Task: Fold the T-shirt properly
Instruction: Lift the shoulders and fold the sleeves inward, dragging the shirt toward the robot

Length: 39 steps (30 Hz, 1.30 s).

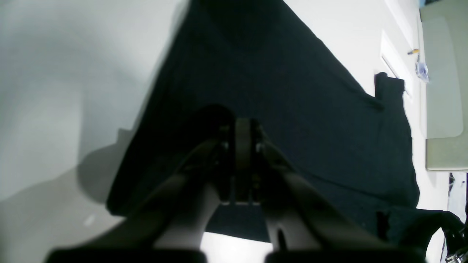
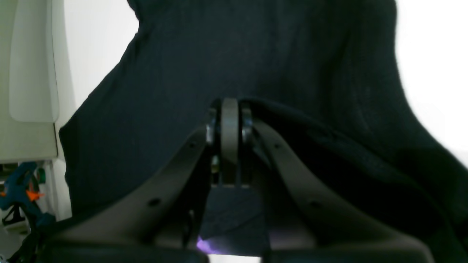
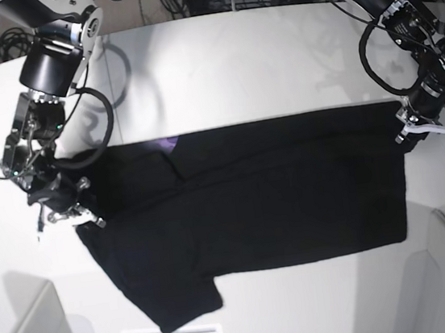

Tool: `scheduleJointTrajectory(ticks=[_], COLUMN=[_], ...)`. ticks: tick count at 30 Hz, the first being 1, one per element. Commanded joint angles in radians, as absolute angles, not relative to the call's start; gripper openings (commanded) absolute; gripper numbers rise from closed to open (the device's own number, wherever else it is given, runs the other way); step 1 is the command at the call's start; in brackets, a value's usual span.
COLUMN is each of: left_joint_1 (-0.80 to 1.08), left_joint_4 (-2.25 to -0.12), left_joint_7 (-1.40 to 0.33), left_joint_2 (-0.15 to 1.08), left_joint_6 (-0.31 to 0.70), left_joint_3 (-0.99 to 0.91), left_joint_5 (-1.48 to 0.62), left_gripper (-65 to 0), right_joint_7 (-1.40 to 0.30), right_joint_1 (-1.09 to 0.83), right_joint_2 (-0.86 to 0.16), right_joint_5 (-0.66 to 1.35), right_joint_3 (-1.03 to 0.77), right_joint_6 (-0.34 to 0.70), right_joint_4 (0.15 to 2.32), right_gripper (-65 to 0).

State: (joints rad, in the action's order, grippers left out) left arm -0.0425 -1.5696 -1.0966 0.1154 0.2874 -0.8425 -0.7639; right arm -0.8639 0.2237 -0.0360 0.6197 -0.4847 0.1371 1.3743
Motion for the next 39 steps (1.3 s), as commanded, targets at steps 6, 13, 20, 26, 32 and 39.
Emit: scheduleJointTrajectory(ticks=[6, 13, 20, 26, 32, 39], left_joint_1=[-0.077, -0.082, 0.074, 0.165, 0.111, 0.024], left_joint_4=[-1.583, -1.592, -1.69, -1.727, -1.598, -1.492], left_joint_7=[-1.079, -1.07, -1.043, -1.041, -1.041, -1.041], left_joint_2=[0.133, 0.137, 0.133, 0.073, 0.079, 0.082], left_joint_6=[0.294, 0.294, 0.298, 0.3, 0.3, 0.3], left_joint_3=[-0.846, -0.854, -0.932, -1.038, -1.038, -1.038], left_joint_5=[-0.786, -0.786, -0.797, -0.794, -0.789, -0.786], left_gripper=[-65.0, -16.9, -11.8, -11.8, -11.8, -11.8], right_joint_7=[-0.854, -0.84, -0.843, -0.736, -0.639, -0.634], right_joint_1=[0.259, 0.219, -0.015, -0.222, -0.246, -0.193], right_joint_2=[-0.045, -0.025, -0.007, 0.088, 0.114, 0.111], right_joint_5=[0.642, 0.654, 0.722, 0.725, 0.727, 0.72], right_joint_3=[-0.492, -0.536, -0.564, -0.559, -0.562, -0.564], right_joint_6=[0.137, 0.139, 0.133, -0.001, -0.004, -0.004], right_joint_4=[1.391, 1.454, 1.828, 1.94, 1.813, 1.693], right_gripper=[-58.5, -22.7, -28.4, -27.6, -28.1, -28.1])
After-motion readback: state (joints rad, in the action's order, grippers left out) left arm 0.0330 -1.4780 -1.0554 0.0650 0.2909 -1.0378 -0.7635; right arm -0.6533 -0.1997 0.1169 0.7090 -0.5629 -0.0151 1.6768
